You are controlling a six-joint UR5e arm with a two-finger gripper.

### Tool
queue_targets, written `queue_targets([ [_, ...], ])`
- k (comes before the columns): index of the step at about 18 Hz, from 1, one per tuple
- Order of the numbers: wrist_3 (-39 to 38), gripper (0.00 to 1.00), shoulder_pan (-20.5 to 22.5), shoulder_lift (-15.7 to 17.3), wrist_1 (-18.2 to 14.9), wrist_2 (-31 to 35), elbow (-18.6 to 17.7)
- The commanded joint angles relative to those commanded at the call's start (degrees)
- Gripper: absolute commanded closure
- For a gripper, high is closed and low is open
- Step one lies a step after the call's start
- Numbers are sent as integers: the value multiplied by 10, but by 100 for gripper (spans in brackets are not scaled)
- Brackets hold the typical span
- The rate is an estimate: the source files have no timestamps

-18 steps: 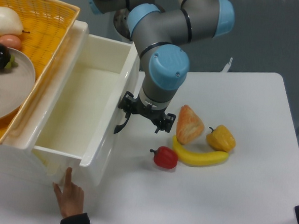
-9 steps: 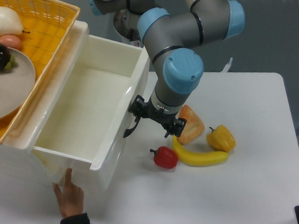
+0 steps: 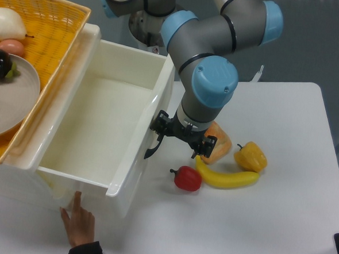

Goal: Slide open the top white drawer
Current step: 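Pull the upper drawer outward by its handle, away from the cabinet, then hold the drawer handle with the drawer pulled fully open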

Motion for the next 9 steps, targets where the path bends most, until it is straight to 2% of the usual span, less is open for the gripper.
queue_targets([
  [9, -1, 0, 13, -11, -1, -3, 11],
])
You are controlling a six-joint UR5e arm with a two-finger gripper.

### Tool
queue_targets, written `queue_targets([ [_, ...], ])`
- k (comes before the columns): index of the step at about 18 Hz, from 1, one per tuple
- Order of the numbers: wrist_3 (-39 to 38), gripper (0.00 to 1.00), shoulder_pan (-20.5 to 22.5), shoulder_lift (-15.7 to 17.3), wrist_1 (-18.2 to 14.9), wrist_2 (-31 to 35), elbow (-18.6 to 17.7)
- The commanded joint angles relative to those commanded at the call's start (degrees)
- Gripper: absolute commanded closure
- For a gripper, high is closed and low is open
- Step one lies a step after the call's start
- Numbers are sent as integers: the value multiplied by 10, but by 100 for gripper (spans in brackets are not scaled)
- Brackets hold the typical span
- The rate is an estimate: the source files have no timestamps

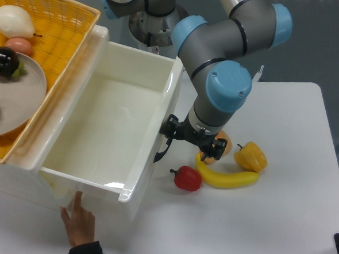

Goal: Slide open the top white drawer
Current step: 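Hold the drawer handle with the drawer pulled fully open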

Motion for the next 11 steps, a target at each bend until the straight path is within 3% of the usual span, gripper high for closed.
queue_targets([
  [11, -9, 0, -4, 8, -4, -14, -2],
])
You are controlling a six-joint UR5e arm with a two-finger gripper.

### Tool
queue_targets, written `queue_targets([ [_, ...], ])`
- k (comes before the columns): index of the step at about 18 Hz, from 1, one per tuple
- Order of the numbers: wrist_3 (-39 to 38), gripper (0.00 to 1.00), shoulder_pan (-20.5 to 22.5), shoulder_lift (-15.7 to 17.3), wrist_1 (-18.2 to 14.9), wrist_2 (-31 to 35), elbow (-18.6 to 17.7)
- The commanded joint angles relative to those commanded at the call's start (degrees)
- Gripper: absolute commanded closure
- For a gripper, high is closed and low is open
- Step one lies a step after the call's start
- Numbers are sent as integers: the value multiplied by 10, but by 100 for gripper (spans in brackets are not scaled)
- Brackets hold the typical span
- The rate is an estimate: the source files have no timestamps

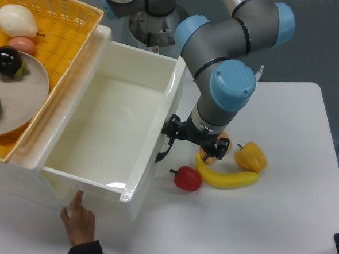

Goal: Slide open the top white drawer
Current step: 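Hold the drawer handle with the drawer pulled fully open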

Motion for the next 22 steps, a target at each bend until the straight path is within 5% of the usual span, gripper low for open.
queue_targets([
  [14, -16, 0, 4, 18, -69, -88, -4],
  [20, -11, 0, 18, 27, -62, -87, 1],
  [22, -3, 0, 29, 28, -31, -85, 0],
])
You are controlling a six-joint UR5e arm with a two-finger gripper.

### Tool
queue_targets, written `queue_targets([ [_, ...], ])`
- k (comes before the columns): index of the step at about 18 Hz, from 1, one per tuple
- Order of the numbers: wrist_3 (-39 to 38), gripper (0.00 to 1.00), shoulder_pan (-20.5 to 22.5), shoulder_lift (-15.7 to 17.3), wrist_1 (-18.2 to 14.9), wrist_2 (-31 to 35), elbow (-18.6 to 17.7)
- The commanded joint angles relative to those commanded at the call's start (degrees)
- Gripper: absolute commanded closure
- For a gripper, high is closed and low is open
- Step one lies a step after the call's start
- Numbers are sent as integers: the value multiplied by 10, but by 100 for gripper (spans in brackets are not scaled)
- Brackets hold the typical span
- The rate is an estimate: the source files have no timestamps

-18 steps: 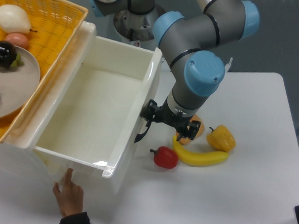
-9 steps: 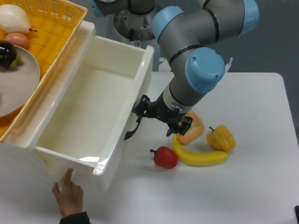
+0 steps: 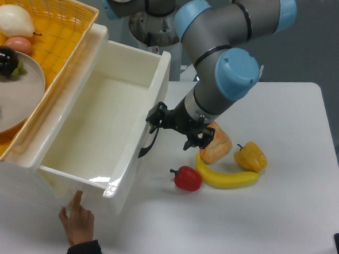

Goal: Slide open the top white drawer
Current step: 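Hold the drawer handle with the drawer pulled fully open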

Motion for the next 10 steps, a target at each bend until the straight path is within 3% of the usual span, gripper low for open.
queue_targets([
  [3, 21, 0, 4, -1, 41, 18, -4],
  [7, 129, 0, 3, -4, 42, 73, -10],
  [10, 183, 0, 7, -6, 42, 76, -14],
])
